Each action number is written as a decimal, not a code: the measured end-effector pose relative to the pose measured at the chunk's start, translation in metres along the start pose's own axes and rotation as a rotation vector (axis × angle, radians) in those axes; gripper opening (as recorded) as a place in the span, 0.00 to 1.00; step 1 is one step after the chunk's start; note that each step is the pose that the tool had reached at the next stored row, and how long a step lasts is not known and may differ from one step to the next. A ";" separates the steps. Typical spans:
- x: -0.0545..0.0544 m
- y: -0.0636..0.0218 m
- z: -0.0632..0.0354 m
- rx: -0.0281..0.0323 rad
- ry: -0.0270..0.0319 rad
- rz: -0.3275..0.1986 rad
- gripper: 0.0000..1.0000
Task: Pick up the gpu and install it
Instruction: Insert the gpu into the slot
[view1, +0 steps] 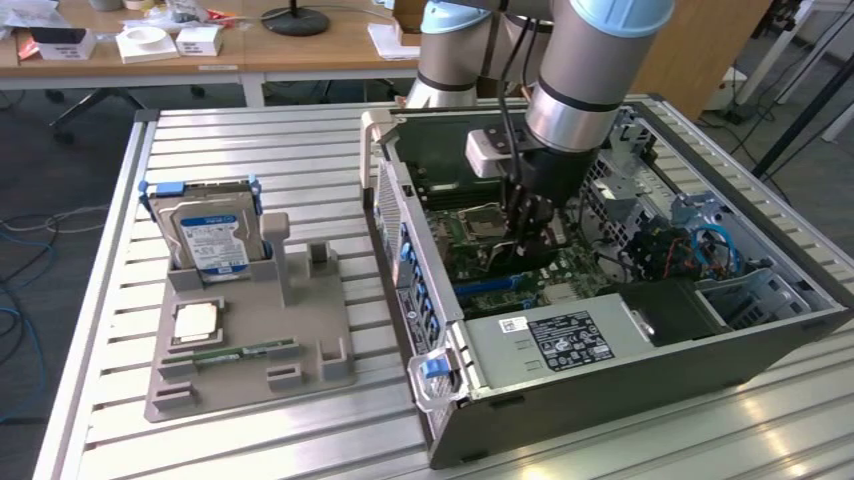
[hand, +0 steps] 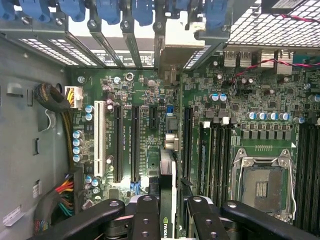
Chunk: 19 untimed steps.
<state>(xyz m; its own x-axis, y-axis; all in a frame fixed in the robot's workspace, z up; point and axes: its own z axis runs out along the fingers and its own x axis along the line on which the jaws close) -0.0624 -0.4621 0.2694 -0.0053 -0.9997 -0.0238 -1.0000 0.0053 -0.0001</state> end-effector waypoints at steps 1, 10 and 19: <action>0.000 0.0005 0.0000 0.0000 -0.0001 0.000 0.26; 0.000 0.0030 0.0000 0.0000 0.0000 0.000 0.26; 0.000 0.0057 0.0002 -0.0001 0.0000 0.000 0.26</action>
<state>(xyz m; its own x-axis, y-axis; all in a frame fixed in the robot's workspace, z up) -0.0680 -0.4621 0.2692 -0.0049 -0.9997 -0.0237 -1.0000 0.0049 0.0000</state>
